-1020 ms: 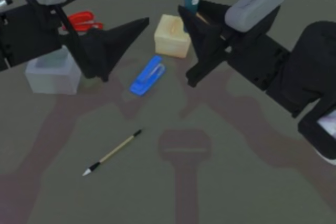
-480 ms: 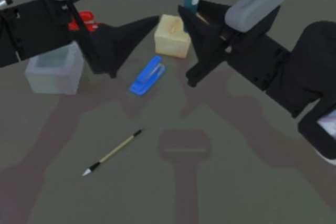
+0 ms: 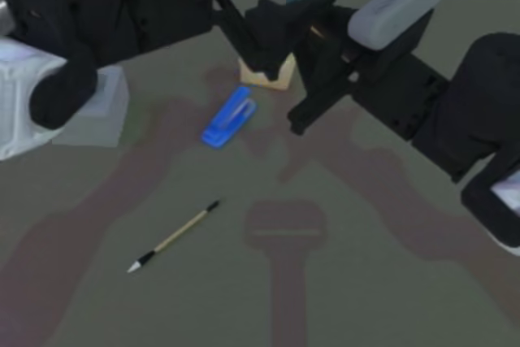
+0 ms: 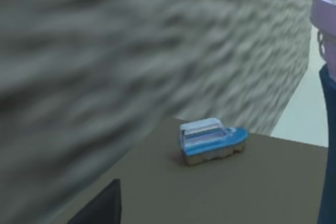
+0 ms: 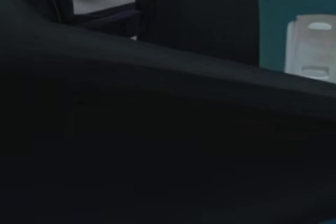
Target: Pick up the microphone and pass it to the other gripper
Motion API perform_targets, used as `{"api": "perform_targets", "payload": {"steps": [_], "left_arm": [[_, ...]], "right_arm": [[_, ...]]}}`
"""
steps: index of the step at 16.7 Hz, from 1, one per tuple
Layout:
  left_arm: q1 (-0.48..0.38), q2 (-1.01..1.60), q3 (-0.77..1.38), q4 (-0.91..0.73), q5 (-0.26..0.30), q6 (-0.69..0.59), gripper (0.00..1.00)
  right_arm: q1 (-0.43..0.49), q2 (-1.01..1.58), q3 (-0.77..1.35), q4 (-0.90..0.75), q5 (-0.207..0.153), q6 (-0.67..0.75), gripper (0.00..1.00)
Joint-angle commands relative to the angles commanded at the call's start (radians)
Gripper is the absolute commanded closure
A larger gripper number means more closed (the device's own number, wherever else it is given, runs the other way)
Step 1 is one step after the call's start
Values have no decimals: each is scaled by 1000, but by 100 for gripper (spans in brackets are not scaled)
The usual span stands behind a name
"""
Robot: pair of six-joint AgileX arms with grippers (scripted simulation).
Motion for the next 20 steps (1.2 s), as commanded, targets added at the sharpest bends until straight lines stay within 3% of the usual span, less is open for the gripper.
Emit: {"api": "perform_targets", "payload": {"steps": [6,19,20], "left_arm": [[-30,43,35,10,-30,-2,0],[-30,43,35,10,-30,-2,98],[-30,43,35,10,-30,-2,100]], "right_arm": [[0,0,0,0,0,0,100],[0,0,0,0,0,0,100],[0,0,0,0,0,0,100]]}}
